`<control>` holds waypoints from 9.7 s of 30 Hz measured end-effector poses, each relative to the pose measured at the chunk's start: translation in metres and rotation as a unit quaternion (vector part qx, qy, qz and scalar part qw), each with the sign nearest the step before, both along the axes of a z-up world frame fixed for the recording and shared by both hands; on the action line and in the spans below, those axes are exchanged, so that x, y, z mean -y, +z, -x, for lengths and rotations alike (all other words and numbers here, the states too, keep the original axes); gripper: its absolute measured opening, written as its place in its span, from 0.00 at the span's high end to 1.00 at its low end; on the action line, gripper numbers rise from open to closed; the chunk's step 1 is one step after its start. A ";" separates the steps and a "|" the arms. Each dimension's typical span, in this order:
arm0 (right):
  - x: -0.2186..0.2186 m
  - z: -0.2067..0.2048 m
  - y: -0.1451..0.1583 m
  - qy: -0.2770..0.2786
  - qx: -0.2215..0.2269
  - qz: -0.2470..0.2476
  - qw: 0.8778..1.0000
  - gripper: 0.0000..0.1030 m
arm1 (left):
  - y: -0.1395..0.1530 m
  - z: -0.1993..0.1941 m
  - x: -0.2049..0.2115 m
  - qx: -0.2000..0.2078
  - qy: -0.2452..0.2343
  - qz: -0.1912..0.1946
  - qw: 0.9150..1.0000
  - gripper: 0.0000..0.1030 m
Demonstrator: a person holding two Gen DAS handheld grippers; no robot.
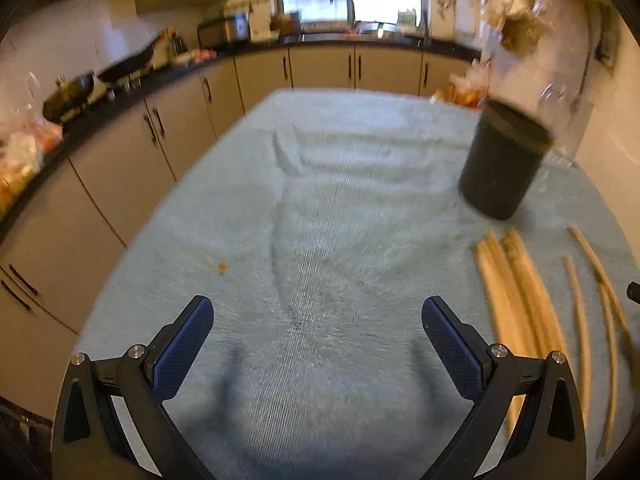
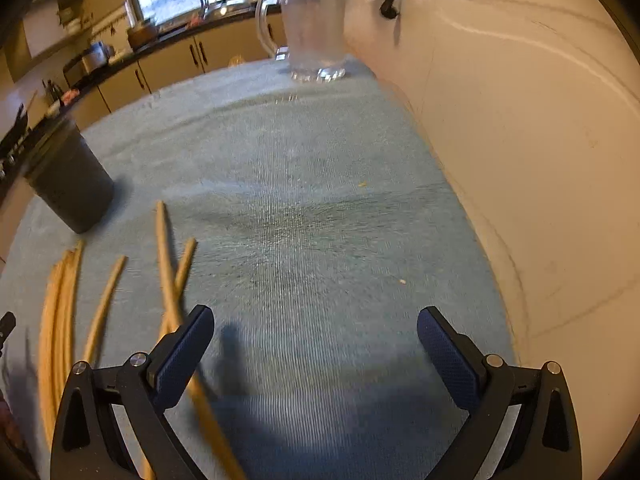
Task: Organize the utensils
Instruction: 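Move both tools over the loose wooden chopsticks beside the black holder, then close the left tool on one chopstick while the right tool grasps another chopstick, then lift both held chopsticks and carry them above the black holder cup, then open the left tool over the holder while the right tool releases its chopstick, then lower the left tool onto a chopstick while the right tool grasps another chopstick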
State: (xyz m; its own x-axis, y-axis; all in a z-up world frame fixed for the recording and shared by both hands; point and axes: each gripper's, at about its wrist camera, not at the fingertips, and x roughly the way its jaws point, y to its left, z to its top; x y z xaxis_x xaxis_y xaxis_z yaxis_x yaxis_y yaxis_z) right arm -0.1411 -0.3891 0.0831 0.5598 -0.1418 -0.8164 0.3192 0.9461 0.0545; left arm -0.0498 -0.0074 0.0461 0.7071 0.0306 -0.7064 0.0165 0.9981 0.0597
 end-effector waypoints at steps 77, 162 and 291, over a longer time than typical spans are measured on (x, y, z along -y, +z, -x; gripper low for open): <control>-0.072 0.101 0.071 0.118 0.090 0.000 0.989 0.15 | 0.083 0.095 0.019 0.026 -0.063 0.059 0.996 0.00; -0.094 0.035 0.208 0.222 0.209 -0.073 0.950 0.93 | 0.186 0.070 0.051 0.128 -0.181 0.138 0.965 0.94; -0.080 -0.104 -0.002 0.125 -0.152 -0.031 0.980 0.94 | -0.010 -0.071 0.087 -0.170 -0.149 -0.015 0.974 0.94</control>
